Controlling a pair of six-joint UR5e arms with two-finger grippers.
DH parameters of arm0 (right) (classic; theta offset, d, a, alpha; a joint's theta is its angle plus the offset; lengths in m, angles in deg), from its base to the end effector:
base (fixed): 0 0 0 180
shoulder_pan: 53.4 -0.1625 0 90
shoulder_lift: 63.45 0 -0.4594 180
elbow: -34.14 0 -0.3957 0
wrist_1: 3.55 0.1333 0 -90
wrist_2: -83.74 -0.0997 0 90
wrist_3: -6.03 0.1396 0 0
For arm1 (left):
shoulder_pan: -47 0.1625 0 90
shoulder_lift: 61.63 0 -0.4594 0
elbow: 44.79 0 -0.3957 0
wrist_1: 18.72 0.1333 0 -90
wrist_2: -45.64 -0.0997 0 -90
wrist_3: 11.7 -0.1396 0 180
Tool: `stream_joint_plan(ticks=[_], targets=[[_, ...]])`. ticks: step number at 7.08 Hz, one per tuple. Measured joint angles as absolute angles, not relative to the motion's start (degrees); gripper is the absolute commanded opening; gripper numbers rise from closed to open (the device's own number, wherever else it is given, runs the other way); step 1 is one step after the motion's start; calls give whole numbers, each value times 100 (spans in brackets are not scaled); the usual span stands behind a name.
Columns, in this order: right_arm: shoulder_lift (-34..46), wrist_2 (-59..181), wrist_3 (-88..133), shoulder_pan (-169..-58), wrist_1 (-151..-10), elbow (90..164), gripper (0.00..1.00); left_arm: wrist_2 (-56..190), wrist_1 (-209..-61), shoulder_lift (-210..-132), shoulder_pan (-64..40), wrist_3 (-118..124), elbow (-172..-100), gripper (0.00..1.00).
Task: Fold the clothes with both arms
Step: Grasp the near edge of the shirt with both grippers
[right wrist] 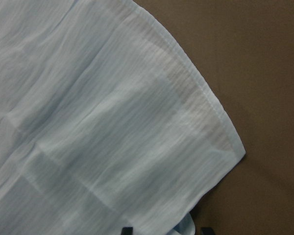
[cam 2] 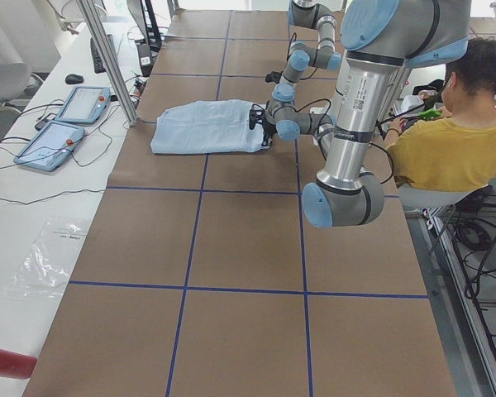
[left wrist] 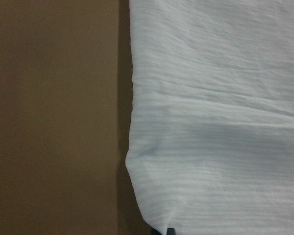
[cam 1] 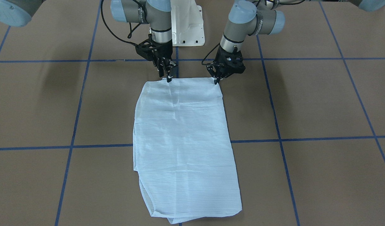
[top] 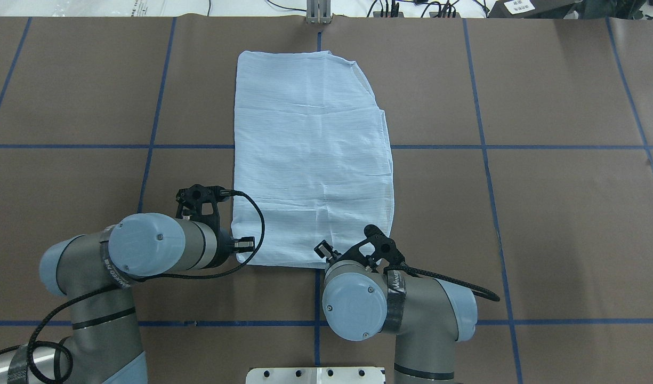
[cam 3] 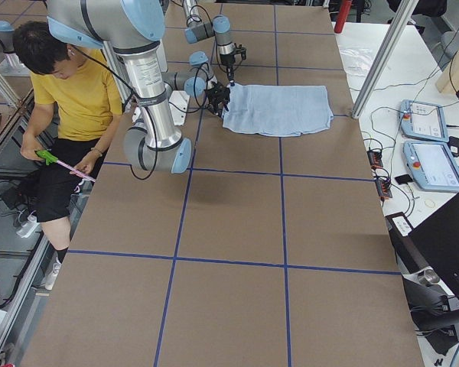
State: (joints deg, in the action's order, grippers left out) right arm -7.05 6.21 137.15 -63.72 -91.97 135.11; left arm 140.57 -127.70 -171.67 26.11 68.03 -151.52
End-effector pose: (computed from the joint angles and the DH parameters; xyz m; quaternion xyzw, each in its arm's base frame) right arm -0.6628 -0.2868 0.2900 -0.0071 -0.4022 0.4352 0.8055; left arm 0.5598 -0.3435 0.3531 0.0888 0.4602 -0.0617 0.8812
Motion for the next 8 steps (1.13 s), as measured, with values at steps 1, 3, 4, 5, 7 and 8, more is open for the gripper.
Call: stream_joint_plan(ticks=[1, 3, 4, 5, 7, 8], targets=[[-717, 646, 13716, -6380, -9197, 13483, 56, 14056, -12770, -17167, 2614, 6804, -15155, 0], [-736, 686, 13720, -6385, -9197, 13368, 56, 14056, -12770, -17167, 2617, 6810, -15157, 0], [-745, 690, 13719, -6385, -9195, 13332, 32, 14056, -12770, -17166, 2617, 6811, -15160, 0], [-776, 692, 13723, -6385, -9191, 13315, 0, 14054, -12770, -17166, 2617, 6811, -15163, 0], [-847, 701, 13868, -6385, -9189, 13304, 0, 14054, -12770, -17166, 2620, 6811, -15165, 0], [-853, 716, 13908, -6386, -9189, 13302, 0, 14055, -12770, -17167, 2621, 6811, -15162, 0]])
